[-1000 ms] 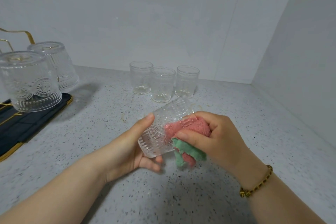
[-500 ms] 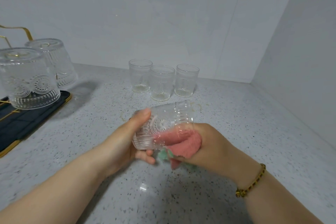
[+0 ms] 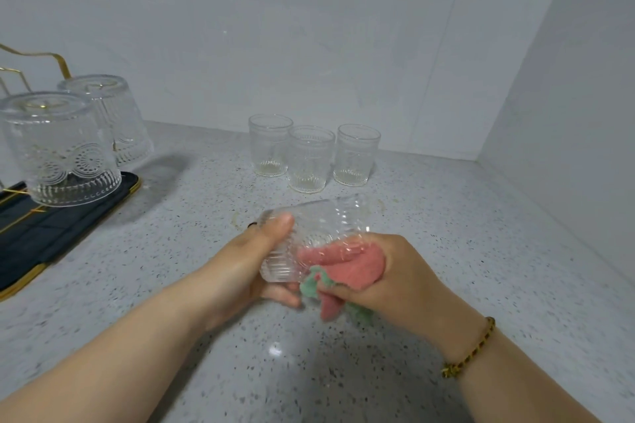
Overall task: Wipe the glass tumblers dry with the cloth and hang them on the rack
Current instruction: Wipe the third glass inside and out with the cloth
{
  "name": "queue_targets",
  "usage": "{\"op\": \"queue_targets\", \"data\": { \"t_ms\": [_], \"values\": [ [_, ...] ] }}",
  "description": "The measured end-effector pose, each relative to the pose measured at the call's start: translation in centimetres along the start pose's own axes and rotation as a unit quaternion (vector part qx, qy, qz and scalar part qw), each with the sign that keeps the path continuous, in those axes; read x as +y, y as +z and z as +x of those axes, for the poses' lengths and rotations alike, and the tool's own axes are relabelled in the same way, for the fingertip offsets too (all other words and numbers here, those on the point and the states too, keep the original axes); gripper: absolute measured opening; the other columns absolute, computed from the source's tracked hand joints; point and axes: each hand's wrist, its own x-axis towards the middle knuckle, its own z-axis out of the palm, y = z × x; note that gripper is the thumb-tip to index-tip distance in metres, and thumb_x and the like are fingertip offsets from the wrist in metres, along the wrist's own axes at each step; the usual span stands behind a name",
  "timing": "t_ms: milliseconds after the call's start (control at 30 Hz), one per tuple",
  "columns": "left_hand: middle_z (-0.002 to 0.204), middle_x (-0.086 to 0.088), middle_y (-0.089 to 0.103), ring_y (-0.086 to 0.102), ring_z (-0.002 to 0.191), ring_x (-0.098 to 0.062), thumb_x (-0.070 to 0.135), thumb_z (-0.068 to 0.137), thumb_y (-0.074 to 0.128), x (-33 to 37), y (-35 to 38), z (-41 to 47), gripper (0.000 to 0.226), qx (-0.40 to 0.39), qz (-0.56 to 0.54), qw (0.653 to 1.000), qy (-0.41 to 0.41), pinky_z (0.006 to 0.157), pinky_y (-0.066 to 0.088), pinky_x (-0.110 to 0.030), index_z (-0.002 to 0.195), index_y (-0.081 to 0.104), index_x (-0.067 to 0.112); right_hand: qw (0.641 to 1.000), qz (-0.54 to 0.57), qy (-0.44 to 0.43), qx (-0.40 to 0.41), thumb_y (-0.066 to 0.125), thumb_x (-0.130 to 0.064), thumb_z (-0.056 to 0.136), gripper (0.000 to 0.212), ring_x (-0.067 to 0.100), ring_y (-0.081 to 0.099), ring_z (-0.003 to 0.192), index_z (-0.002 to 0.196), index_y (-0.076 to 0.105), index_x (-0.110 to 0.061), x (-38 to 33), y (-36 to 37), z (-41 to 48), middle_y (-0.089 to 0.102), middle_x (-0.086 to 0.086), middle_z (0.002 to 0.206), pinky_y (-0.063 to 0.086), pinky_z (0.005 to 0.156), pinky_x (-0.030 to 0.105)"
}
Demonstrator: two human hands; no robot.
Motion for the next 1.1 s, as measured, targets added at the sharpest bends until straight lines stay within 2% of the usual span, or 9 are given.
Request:
{"op": "queue_targets", "data": {
  "t_ms": [133, 267, 367, 600, 667, 733, 867, 1000, 1100],
  "values": [
    [0.086, 0.013, 0.064, 0.066, 0.071, 0.001, 0.035, 0.048, 0.081, 0.1, 0.2, -0.1, 0.072, 0.074, 0.131, 0.979, 0.137, 0.063, 0.051, -0.013, 0.106, 0.038, 0.041, 0.993, 0.1, 0.02, 0.066, 0.078, -0.024, 0.06, 0.022, 0.028, 0.066, 0.067, 0.076, 0.071, -0.01, 0.5, -0.9, 0.6, 0.07, 0.01, 0.069, 0.055, 0.067, 0.033],
    [0.106, 0.008, 0.068, 0.067, 0.093, -0.012, 0.073, 0.044, 0.069, -0.5, -0.2, 0.2, 0.081, -0.001, 0.028, 0.998, 0.06, 0.083, 0.055, -0.031, 0.115, 0.048, 0.039, 0.999, 0.023, 0.008, 0.043, 0.076, -0.018, 0.061, 0.021, 0.008, 0.064, 0.055, 0.08, 0.067, -0.02, 0.1, -0.1, 0.0, 0.068, -0.003, 0.063, 0.052, 0.049, 0.018],
    [0.086, -0.009, 0.073, 0.069, 0.07, -0.021, 0.067, 0.061, 0.043, -0.5, 0.0, 0.2, 0.07, -0.017, -0.031, 0.999, -0.028, 0.065, 0.059, -0.031, 0.108, 0.058, 0.018, 0.988, -0.134, -0.063, 0.035, 0.076, -0.012, 0.068, 0.026, 0.017, 0.068, 0.064, 0.092, 0.068, -0.017, 0.8, 0.8, 0.0, 0.071, 0.004, 0.075, 0.056, 0.057, 0.035],
    [0.11, 0.021, 0.046, 0.056, 0.083, 0.02, 0.054, 0.057, 0.073, 0.0, 0.6, 0.0, 0.061, 0.116, 0.146, 0.971, 0.149, 0.064, 0.043, 0.0, 0.105, 0.037, 0.044, 0.998, 0.019, -0.003, 0.064, 0.068, -0.025, 0.065, 0.005, 0.01, 0.055, 0.046, 0.061, 0.064, -0.025, 0.2, -0.5, 0.1, 0.063, -0.004, 0.055, 0.048, 0.048, 0.014],
    [0.122, 0.014, 0.053, 0.061, 0.093, 0.007, 0.081, 0.057, 0.048, 0.0, 0.5, 0.0, 0.064, 0.074, 0.062, 0.991, 0.094, 0.069, 0.049, -0.007, 0.108, 0.044, 0.044, 0.998, -0.009, -0.017, 0.057, 0.071, -0.019, 0.067, 0.01, 0.017, 0.058, 0.052, 0.075, 0.066, -0.018, 0.2, 0.1, 0.0, 0.068, 0.006, 0.066, 0.05, 0.051, 0.02],
    [0.113, -0.01, 0.067, 0.069, 0.091, -0.019, 0.069, 0.061, 0.033, 0.2, 0.4, 0.0, 0.068, 0.019, -0.055, 0.998, 0.002, 0.071, 0.058, -0.029, 0.109, 0.057, 0.026, 0.992, -0.086, -0.074, 0.052, 0.071, -0.032, 0.069, 0.027, 0.018, 0.066, 0.068, 0.09, 0.069, -0.015, 0.8, 0.7, 0.0, 0.071, 0.008, 0.078, 0.055, 0.069, 0.025],
    [0.106, -0.018, 0.069, 0.065, 0.098, -0.035, 0.071, 0.067, 0.043, -0.4, 0.2, 0.2, 0.074, 0.06, -0.017, 0.998, 0.007, 0.083, 0.055, -0.043, 0.115, 0.055, 0.016, 0.982, -0.162, -0.092, 0.041, 0.065, -0.05, 0.063, 0.047, 0.028, 0.064, 0.093, 0.093, 0.07, -0.014, 0.9, 1.1, 0.1, 0.072, 0.007, 0.085, 0.047, 0.092, 0.04],
    [0.129, -0.008, 0.052, 0.051, 0.119, -0.03, 0.088, 0.036, 0.056, 0.1, 0.4, 0.0, 0.069, 0.156, 0.095, 0.974, 0.135, 0.102, 0.038, -0.052, 0.099, 0.046, 0.062, 0.994, 0.005, -0.058, 0.09, 0.068, -0.037, 0.056, 0.019, 0.006, 0.064, 0.056, 0.073, 0.064, -0.029, 0.4, 0.6, 0.1, 0.069, -0.011, 0.061, 0.053, 0.055, 0.019],
    [0.132, -0.011, 0.048, 0.042, 0.124, -0.039, 0.089, 0.03, 0.056, 0.3, 0.8, -0.3, 0.071, 0.184, 0.109, 0.966, 0.147, 0.103, 0.034, -0.057, 0.095, 0.046, 0.062, 0.989, 0.012, -0.063, 0.133, 0.059, -0.046, 0.048, 0.025, -0.002, 0.054, 0.046, 0.063, 0.06, -0.026, -0.1, 0.9, 0.2, 0.062, -0.02, 0.052, 0.046, 0.048, 0.009]
  ]
}}
